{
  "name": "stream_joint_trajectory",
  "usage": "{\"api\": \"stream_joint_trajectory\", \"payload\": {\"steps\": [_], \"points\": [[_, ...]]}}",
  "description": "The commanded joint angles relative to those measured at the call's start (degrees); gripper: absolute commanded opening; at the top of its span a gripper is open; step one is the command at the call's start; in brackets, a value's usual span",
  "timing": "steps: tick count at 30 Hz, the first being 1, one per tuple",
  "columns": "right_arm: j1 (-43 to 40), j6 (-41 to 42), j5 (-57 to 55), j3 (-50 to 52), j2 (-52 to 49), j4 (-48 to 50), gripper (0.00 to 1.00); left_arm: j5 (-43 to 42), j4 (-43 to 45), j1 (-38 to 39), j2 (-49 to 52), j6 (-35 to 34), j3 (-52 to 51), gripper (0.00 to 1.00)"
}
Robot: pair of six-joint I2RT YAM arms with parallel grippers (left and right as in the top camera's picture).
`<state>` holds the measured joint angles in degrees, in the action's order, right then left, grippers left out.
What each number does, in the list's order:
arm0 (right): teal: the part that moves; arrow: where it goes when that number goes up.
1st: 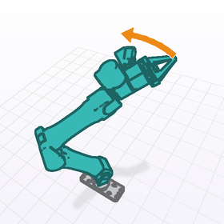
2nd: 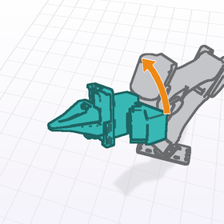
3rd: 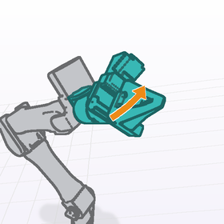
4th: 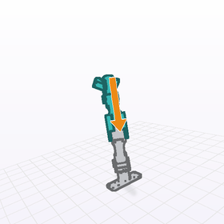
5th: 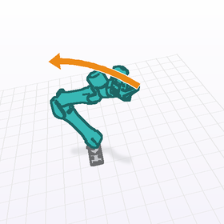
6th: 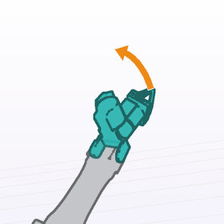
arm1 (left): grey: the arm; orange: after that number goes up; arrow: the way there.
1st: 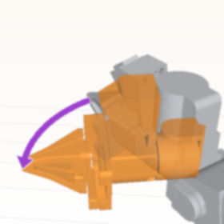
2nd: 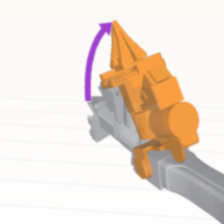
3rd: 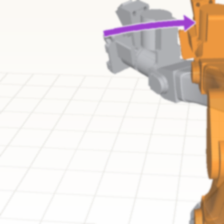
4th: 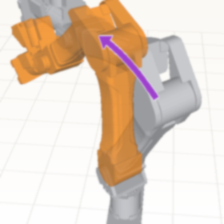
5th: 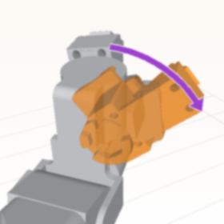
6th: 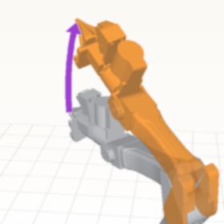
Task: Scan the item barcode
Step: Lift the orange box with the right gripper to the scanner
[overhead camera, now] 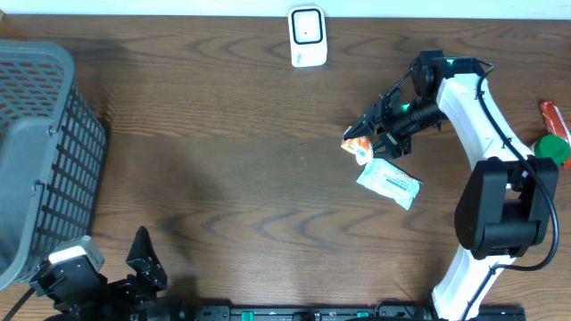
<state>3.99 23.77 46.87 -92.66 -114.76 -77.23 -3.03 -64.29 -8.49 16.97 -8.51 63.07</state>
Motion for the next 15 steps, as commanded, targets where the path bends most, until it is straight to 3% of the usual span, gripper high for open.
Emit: {"api": "stream_joint_trajectory", "payload": {"steps": [1, 4, 7, 9, 15], "points": [[0.31, -1.55, 2.29, -0.66, 0.02, 0.28, 0.54, 0.26, 0.00, 0.22, -0.31, 0.96, 0.09, 0.85], [0.37, -1.55, 1.86, -0.66, 0.02, 1.90, 0.53, 0.26, 0.00, 0.22, -0.31, 0.96, 0.09, 0.85], [0.90, -1.55, 0.94, -0.66, 0.02, 4.81, 0.45, 0.26, 0.00, 0.22, -0.31, 0.96, 0.09, 0.85], [1.86, -1.53, 0.52, -0.66, 0.02, 9.07, 0.41, 0.26, 0.00, 0.22, -0.31, 0.96, 0.09, 0.85], [6.82, 2.86, -3.98, -0.68, 0.02, 27.91, 0.44, 0.26, 0.00, 0.22, -0.31, 0.96, 0.09, 0.85]]}}
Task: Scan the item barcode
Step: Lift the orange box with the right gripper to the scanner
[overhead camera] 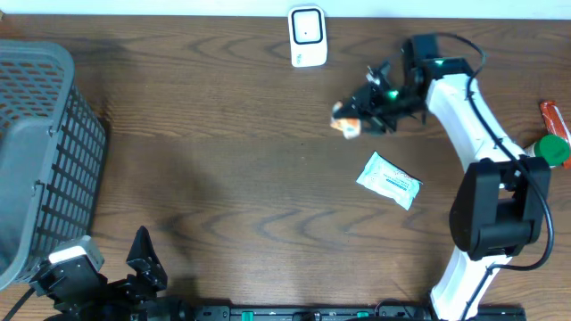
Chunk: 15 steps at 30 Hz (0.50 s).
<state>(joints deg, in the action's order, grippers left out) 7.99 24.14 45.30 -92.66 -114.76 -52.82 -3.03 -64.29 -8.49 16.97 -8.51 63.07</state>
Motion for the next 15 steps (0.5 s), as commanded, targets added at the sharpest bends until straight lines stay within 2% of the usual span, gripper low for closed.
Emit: {"api": "stream_joint_trajectory", "payload": {"steps": [1, 5, 8, 9, 15], "points": [[3.80, 3.15, -3.58, -0.74, 0.02, 6.49, 0.44, 0.26, 0.00, 0.22, -0.31, 0.96, 0.09, 0.85], [7.58, 3.65, -12.15, -1.05, 0.02, 20.79, 0.47, 0.26, 0.00, 0.22, -0.31, 0.96, 0.09, 0.85], [9.97, 2.51, -23.52, -1.05, 0.00, 31.32, 0.36, 0.26, 0.00, 0.22, -0.31, 0.96, 0.09, 0.85], [10.80, 1.86, -28.00, -1.05, 0.00, 34.62, 0.36, 0.26, 0.00, 0.22, -0.31, 0.96, 0.09, 0.85], [16.63, -2.14, -59.04, -1.05, -0.98, 52.28, 0.48, 0.26, 0.00, 0.22, -0.31, 0.96, 0.09, 0.85]]}}
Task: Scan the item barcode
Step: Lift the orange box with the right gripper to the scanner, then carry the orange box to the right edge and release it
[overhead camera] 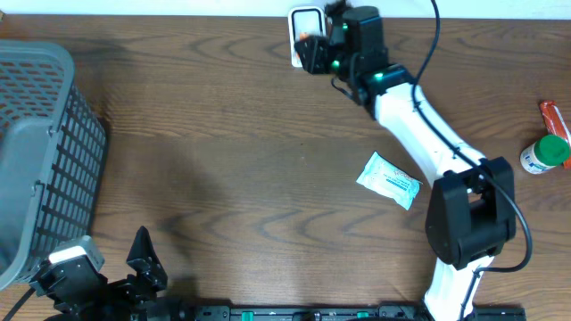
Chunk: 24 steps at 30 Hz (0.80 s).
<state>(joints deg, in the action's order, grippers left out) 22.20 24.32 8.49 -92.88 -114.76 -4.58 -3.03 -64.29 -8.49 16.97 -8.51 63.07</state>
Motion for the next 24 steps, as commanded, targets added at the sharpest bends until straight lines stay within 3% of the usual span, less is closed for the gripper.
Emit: {"api": "stream_joint_trajectory", "payload": {"steps": [1, 7, 13, 19, 24], "points": [[2.80, -2.34, -24.70, -0.83, -1.66, 5.90, 0.49, 0.26, 0.00, 0.22, -0.31, 0.96, 0.09, 0.85], [3.17, -8.50, -27.93, -0.83, -9.99, 25.66, 0.51, 0.26, 0.00, 0.22, -0.31, 0.96, 0.09, 0.85], [0.33, -8.70, -27.65, -2.73, -21.81, 42.88, 0.53, 0.26, 0.00, 0.22, -0.31, 0.96, 0.09, 0.85], [-0.20, -8.68, -24.87, -13.90, -29.94, 37.27, 0.53, 0.26, 0.00, 0.22, -0.31, 0.96, 0.09, 0.85], [0.09, -8.76, -22.03, -18.14, -30.51, 31.15, 0.53, 0.26, 0.00, 0.22, -0.31, 0.96, 0.09, 0.85]]}}
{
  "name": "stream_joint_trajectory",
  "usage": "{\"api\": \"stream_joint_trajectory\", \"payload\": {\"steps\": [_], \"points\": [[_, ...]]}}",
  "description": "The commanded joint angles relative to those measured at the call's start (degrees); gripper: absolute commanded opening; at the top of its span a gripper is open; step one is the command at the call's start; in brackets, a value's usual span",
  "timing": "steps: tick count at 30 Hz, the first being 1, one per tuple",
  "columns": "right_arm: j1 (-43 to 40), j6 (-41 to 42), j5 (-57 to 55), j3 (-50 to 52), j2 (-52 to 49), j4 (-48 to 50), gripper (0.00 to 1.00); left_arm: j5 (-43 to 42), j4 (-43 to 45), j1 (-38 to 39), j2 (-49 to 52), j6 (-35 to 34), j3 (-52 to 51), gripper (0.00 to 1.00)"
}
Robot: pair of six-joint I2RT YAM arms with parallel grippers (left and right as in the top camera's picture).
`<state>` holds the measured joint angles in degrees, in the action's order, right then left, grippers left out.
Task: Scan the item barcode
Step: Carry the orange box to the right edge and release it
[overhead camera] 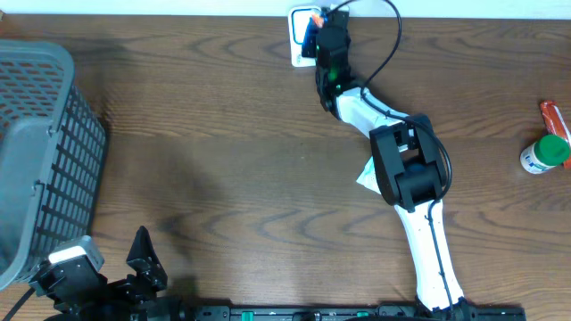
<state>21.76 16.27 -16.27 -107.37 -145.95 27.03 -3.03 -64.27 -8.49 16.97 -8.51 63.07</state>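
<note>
My right arm stretches to the far edge of the table, where the white barcode scanner (297, 46) stands. The right gripper (315, 28) is shut on a small orange-and-white item (309, 20) and holds it right over the scanner's face, covering most of it. No barcode can be made out on the item. At the near left corner my left gripper (145, 257) rests low, holding nothing; whether its jaws are apart cannot be told from above.
A grey mesh basket (36, 152) fills the left side. A white packet (363, 176) lies mid-table, mostly under my right arm. A green-capped white bottle (544, 153) and a red item (553, 116) sit at the right edge.
My right gripper, with the orange-and-white item, has shifted slightly left, from the scanner's right side to over its face. The arm now lies straighter across the table. The left arm has not moved.
My right gripper first held the orange-and-white item just above the white packet at mid-right. Then it held it higher and further left, then beside the scanner at the far edge, and now over the scanner. The packet stayed put.
</note>
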Motion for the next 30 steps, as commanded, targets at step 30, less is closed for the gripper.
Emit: {"api": "stream_joint_trajectory", "payload": {"steps": [30], "points": [[-30.56, 4.15, -6.84, 1.07, 28.89, -81.50, 0.47, 0.26, -0.02, 0.22, -0.31, 0.96, 0.09, 0.85]]}}
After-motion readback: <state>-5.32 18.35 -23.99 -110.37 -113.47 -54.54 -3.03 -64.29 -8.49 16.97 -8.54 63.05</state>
